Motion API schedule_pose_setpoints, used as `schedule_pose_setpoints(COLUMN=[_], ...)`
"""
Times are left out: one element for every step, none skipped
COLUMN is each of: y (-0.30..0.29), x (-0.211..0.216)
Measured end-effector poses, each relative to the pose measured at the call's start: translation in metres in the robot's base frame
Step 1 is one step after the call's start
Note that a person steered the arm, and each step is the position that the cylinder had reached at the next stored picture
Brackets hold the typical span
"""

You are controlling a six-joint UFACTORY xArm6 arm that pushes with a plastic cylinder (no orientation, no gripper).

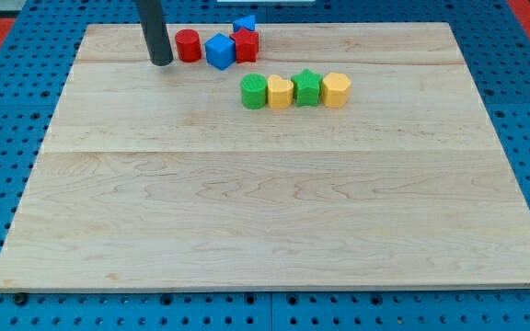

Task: Push the yellow heart into the green star

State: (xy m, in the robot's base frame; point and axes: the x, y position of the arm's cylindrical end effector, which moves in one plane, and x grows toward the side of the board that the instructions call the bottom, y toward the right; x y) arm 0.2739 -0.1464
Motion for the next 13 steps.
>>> schedule_pose_setpoints(y=[0.005,0.005,0.003,0.003,0.012,0.034,0.053,0.068,0.068,0.068,0.068,0.068,0.098], x=[0.0,-0.003,-0.005,-0.002,0.013,0.035,0.04,0.041,0.058,0.065,0.065,0.078,0.114])
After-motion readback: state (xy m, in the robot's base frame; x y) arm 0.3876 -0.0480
